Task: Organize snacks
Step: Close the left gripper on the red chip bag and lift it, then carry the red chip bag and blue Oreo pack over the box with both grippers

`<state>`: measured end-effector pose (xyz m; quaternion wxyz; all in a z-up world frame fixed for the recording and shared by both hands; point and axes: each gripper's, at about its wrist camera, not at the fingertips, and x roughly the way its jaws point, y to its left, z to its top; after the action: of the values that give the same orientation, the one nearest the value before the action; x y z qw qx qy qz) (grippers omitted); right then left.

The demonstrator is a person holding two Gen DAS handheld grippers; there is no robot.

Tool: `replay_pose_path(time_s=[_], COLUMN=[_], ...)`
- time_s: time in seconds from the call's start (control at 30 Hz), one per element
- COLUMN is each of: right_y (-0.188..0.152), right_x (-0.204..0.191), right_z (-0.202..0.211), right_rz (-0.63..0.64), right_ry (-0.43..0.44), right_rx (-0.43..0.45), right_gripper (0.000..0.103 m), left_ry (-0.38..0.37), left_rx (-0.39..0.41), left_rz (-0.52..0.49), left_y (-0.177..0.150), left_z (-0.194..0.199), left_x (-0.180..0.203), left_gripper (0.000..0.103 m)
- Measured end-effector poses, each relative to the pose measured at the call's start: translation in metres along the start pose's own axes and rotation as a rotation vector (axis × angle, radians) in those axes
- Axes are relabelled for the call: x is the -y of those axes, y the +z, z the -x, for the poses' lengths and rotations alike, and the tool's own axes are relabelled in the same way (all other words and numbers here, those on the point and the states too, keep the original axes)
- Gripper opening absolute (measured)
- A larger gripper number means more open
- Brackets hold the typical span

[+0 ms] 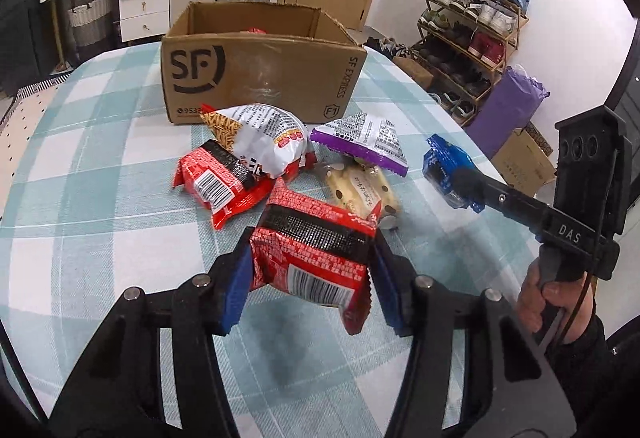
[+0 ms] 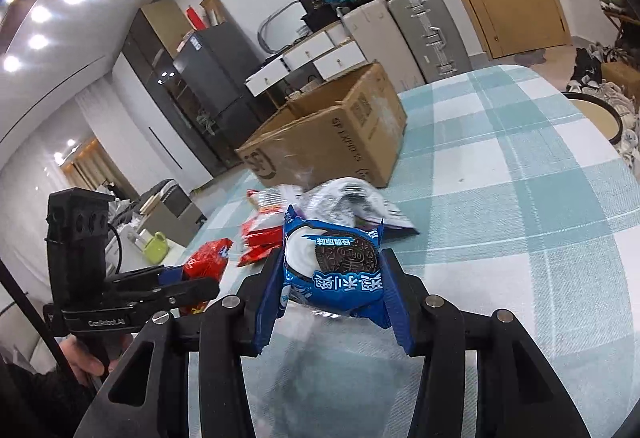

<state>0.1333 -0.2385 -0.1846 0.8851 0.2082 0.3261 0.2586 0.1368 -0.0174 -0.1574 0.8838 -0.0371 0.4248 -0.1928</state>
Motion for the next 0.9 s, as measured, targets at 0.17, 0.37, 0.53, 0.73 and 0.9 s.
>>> replay_pose_path(time_s=[0.17, 0.37, 0.53, 0.73, 0.9], right_y=[0.002, 0.01, 0.023, 0.046, 0.066], right_x=[-0.02, -0.061, -0.095, -0.127, -0.142], right_z=[0.009, 0.024, 0.039, 0.061, 0.063], right_rz=[0.012, 0.08, 0.123, 0.169, 0.212], right_ry=[0.012, 0.056, 0.092, 0.117, 0.095], right_rx=[0.007, 0.021, 0.045, 0.093, 0.095], right_gripper=[0.048, 0.048, 0.048, 0.048, 0.048], left_ry=[-0.015, -0.026, -0.011, 0.01, -0.006], left_rx=[0.016, 0.063, 0.086, 0.123, 0.138], left_rz=[0.049, 0.05, 0.11, 0.157, 0.179], left_y=[-0.009, -0.016, -0.013, -0.007, 0.008], left_z=[0.028, 0.054, 0.083, 0.114, 0.13], left_x=[-0.006, 0.002, -0.011, -0.032, -0.045], left_gripper=[0.052, 0.052, 0.052, 0.052, 0.052])
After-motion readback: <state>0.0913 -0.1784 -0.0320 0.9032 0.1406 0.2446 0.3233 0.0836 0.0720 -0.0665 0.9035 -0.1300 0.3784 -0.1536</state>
